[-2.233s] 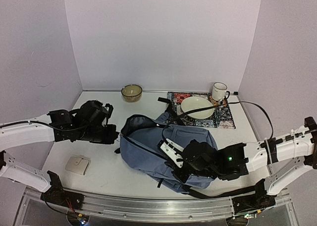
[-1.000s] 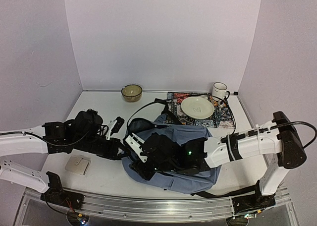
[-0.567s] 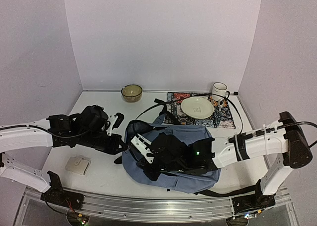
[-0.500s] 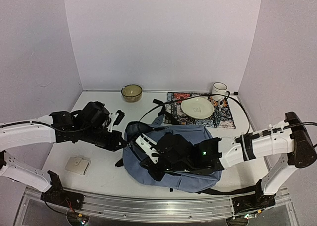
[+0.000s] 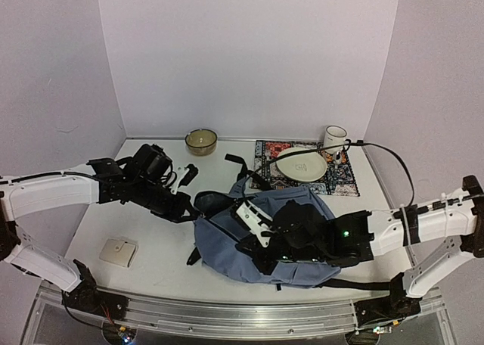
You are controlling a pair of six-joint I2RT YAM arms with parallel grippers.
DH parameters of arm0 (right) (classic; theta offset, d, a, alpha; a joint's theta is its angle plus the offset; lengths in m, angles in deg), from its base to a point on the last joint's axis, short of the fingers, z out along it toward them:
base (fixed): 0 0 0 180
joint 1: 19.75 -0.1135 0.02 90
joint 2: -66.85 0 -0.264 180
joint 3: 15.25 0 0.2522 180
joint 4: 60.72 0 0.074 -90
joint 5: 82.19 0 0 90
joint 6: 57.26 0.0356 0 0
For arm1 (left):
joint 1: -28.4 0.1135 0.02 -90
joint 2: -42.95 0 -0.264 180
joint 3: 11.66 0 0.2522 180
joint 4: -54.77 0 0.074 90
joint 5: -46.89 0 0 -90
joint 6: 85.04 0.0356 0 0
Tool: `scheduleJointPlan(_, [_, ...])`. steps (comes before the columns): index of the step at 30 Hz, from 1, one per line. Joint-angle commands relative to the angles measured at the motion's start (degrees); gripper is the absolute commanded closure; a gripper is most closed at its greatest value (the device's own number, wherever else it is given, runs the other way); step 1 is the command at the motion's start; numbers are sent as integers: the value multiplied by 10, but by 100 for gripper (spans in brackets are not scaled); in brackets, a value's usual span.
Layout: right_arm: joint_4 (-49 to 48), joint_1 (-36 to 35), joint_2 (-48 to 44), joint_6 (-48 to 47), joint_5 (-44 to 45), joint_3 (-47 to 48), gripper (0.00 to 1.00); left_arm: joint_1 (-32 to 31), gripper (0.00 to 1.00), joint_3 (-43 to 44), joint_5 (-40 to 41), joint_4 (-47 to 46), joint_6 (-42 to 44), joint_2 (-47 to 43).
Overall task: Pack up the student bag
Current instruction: Zip the largest pocket of the bag in the student bag, then hold the largest pocket of the student bag.
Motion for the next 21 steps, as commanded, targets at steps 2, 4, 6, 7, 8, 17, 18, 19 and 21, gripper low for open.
scheduleJointPlan(2, [144, -27, -96, 22, -39, -36, 99, 95, 100, 0, 165, 3, 5, -9])
scheduleJointPlan(4, [153, -27, -90, 32, -31, -22, 96, 94, 100, -2, 67, 2, 2, -12])
scheduleJointPlan(6, [162, -27, -75, 38, -34, -4, 90, 76, 100, -3, 5, 0, -8, -19])
scheduleJointPlan(7, [165, -27, -66, 43, -31, 9, 83, 61, 100, -4, -13, -2, -16, -26])
scheduleJointPlan(8, [168, -27, -56, 48, -26, 20, 74, 42, 100, -3, -25, -3, -25, -31])
scheduleJointPlan(17, [144, -28, 30, 109, -6, 110, 45, -33, 100, -30, -84, -23, -107, -87])
scheduleJointPlan(18, [139, -28, 41, 116, 0, 121, 43, -38, 100, -33, -88, -28, -112, -91])
scheduleJointPlan(19, [135, -28, 53, 125, 10, 132, 42, -44, 100, -36, -93, -34, -118, -95])
scheduleJointPlan(21, [126, -29, 78, 137, 22, 160, 41, -54, 100, -37, -99, -44, -127, -98])
